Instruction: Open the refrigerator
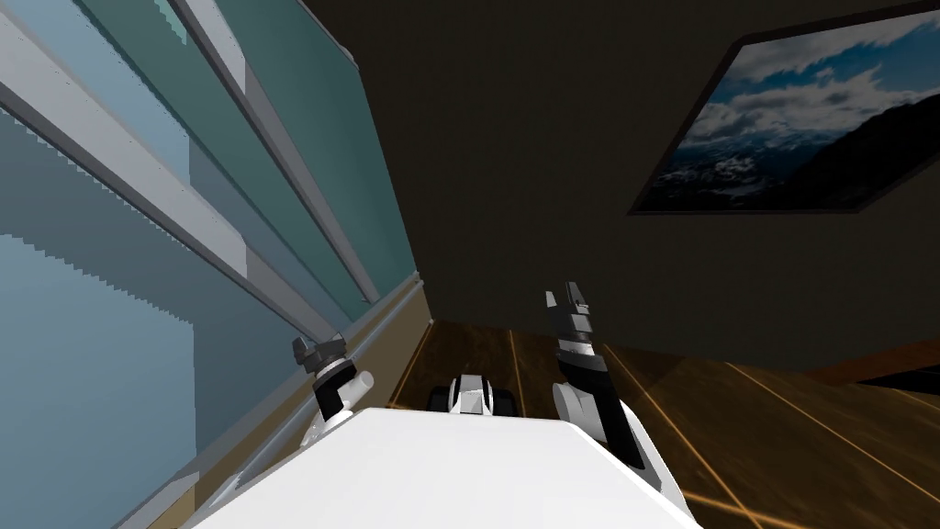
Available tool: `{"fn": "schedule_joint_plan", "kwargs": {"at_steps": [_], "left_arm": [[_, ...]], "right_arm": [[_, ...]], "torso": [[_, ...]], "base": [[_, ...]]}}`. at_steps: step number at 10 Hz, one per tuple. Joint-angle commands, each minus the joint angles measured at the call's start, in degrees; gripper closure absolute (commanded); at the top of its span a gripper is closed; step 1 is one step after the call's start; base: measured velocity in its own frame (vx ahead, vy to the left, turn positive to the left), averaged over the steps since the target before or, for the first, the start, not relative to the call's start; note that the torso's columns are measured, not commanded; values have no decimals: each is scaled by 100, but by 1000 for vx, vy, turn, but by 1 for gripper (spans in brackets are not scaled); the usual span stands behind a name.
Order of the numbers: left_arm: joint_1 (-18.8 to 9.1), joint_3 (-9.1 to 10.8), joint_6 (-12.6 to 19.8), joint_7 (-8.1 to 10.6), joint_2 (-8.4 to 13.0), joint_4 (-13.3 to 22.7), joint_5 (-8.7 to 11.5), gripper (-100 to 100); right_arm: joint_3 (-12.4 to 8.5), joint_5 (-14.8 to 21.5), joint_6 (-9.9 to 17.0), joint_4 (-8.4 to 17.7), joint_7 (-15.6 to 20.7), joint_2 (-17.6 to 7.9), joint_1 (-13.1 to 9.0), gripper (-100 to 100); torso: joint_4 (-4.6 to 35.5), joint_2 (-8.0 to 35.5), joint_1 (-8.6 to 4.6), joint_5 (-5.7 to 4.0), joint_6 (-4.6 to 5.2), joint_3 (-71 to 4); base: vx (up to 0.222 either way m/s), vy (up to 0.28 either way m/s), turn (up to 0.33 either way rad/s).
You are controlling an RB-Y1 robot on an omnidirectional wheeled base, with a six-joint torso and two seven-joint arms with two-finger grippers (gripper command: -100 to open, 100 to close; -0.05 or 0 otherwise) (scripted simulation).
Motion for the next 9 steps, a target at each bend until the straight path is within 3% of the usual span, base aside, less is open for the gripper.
{"fn": "schedule_joint_plan", "kwargs": {"at_steps": [1,4,5,6,8,9], "left_arm": [[-139,283,-5,-13,96,-39,-104,-100],[-139,731,-5,-13,96,-39,-104,-100],[-139,731,-5,-13,96,-39,-104,-100],[-209,927,46,-62,-1,-31,-222,-100],[-209,1281,46,-62,-1,-31,-222,-100],[-209,1404,46,-62,-1,-31,-222,-100]], "right_arm": [[1,0,0,0,0,1,0,0],[0,0,0,0,0,0,-2,0],[0,0,0,0,0,0,0,0],[0,0,0,0,0,0,1,0],[0,0,1,1,0,-1,-3,0],[0,0,0,0,0,0,-1,0]], "torso": [[-1,-7,12,-3,-10,-4],[-18,-28,-33,12,17,-12],[-28,-34,-40,12,-14,-19],[-24,-24,-20,9,-23,-14],[-18,2,-38,30,51,9],[-27,-22,-36,21,22,-7]], "base": [[-97,16,-292],[-83,23,-270],[22,-15,13],[-87,-14,-307],[-107,18,-348],[-19,-1,-82]]}}
